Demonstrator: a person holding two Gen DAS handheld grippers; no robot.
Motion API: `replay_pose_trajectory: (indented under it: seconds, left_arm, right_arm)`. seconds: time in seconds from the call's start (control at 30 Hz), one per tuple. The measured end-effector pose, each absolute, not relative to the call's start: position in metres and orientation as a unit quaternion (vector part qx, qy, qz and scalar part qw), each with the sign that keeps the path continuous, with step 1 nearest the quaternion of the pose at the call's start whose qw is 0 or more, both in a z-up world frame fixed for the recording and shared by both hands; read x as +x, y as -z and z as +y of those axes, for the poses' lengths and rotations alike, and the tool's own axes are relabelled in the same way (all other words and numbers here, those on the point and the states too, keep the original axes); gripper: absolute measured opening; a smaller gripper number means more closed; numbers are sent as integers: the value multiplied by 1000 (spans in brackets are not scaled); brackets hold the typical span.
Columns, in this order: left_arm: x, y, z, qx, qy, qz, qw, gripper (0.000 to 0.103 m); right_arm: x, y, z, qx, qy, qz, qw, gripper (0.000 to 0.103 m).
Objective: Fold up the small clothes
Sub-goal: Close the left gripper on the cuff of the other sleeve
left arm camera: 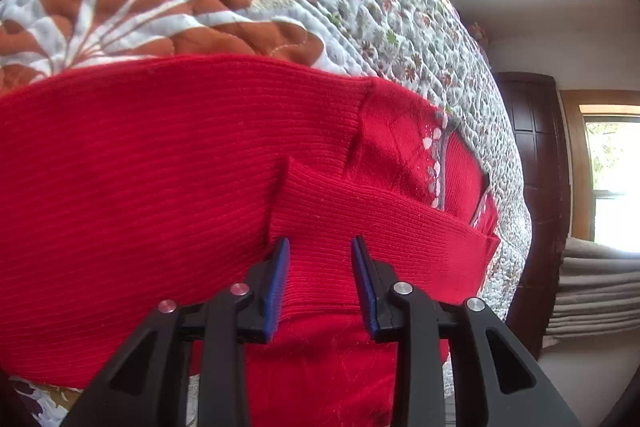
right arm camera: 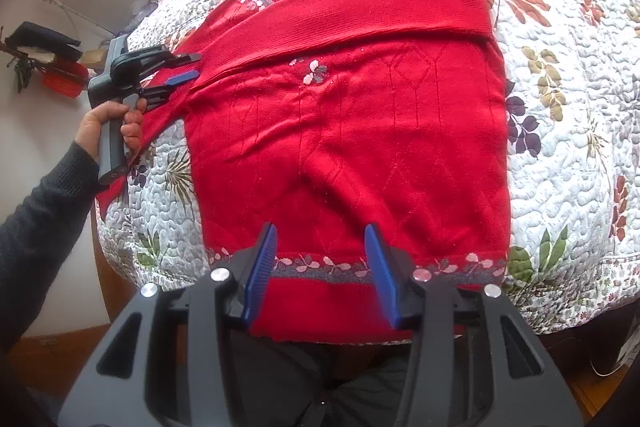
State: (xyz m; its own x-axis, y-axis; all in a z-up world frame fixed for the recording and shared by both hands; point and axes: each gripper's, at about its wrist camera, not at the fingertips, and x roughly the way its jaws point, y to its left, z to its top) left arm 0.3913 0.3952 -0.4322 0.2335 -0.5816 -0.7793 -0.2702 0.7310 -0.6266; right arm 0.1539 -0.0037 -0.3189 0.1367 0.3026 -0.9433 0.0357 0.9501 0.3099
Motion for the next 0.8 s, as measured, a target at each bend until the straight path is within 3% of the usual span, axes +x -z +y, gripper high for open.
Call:
replay_pose_trajectory:
  seconds: [0.2, 0.4, 0.57, 0.8]
  left_arm:
    - [314, 389, 494, -444, 31, 512, 735, 62]
    - [168, 359, 628, -494, -160, 400, 755, 82]
    - [86, 373, 718, -553, -248, 350, 715, 87]
    - [83, 419, 756, -615, -249, 352, 660, 88]
  right_arm:
    - [164, 303, 7, 110, -105, 635, 758, 47]
    - [182, 290, 31, 73, -138, 621, 768, 48]
    - [191, 283, 52, 49, -153, 619, 769, 49]
    - [192, 271, 65, 29, -155, 613, 774, 52]
